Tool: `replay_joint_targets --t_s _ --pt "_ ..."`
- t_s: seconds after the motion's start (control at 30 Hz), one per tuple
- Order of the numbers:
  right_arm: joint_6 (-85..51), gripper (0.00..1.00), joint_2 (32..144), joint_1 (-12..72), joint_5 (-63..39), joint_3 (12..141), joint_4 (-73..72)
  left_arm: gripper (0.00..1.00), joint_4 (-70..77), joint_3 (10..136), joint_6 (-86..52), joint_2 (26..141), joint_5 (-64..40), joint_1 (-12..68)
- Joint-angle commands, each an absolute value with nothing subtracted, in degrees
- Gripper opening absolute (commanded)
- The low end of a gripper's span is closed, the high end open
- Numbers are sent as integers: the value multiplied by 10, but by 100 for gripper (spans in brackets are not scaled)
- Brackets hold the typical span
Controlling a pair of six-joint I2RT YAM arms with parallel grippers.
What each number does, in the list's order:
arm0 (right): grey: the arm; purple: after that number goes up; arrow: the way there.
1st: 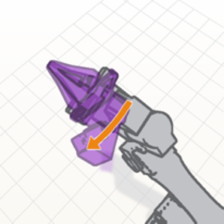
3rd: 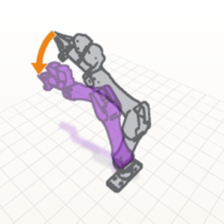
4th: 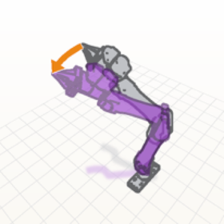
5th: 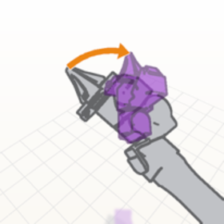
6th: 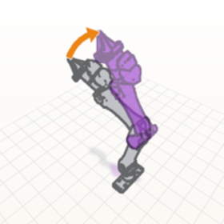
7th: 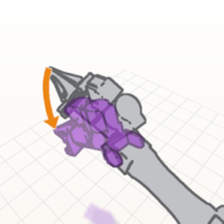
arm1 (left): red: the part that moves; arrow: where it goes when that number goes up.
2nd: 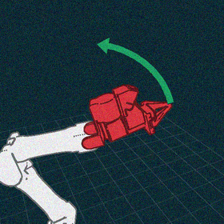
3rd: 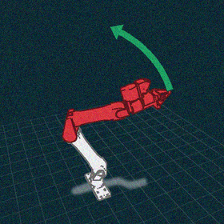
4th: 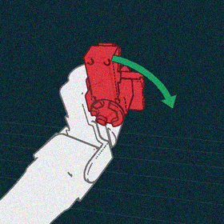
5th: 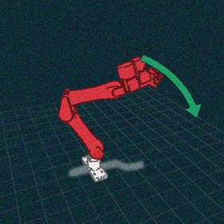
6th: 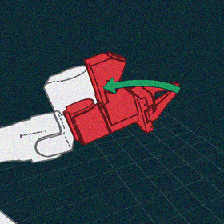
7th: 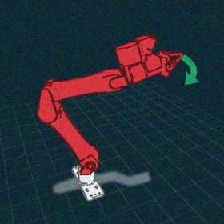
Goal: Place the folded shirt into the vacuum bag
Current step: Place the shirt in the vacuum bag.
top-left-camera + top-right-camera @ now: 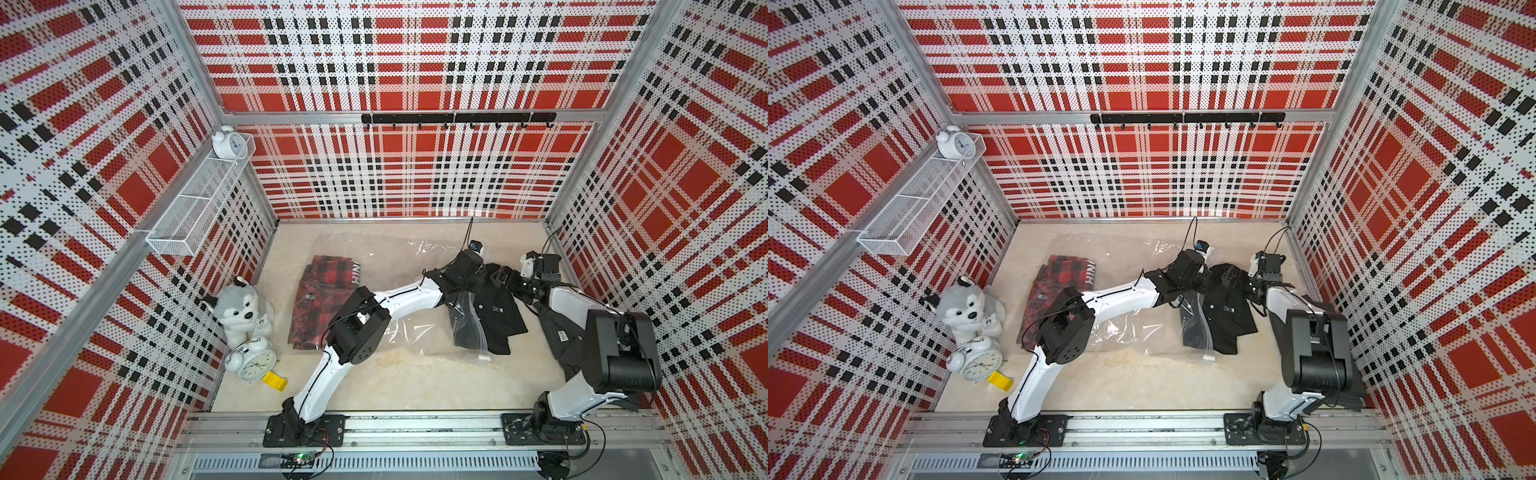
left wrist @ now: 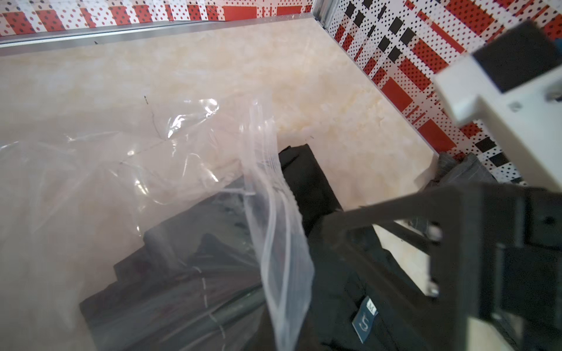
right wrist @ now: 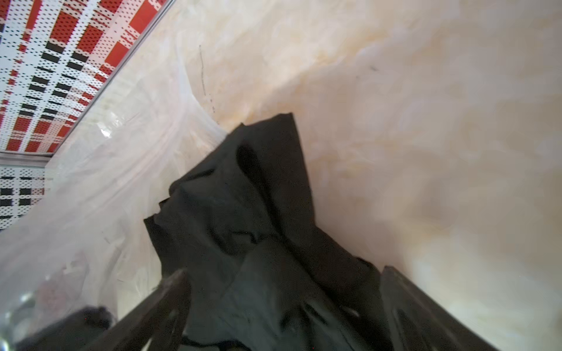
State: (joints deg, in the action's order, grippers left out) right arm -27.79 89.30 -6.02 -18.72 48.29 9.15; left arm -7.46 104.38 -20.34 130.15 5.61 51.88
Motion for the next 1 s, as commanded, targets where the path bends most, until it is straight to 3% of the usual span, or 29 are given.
replay_joint_targets --t_s 0.0,0.4,0.77,0.97 --pt "-251 100 859 -67 -149 456 154 0 -56 1038 -197 1305 56 510" --pt "-292 96 768 -59 -149 369 208 0 -43 1004 -184 1290 55 498" --pt "-331 95 734 0 -4 383 293 0 -40 989 -178 1275 53 495" --pt "-335 95 778 6 -28 362 262 0 -38 984 -179 1269 48 501"
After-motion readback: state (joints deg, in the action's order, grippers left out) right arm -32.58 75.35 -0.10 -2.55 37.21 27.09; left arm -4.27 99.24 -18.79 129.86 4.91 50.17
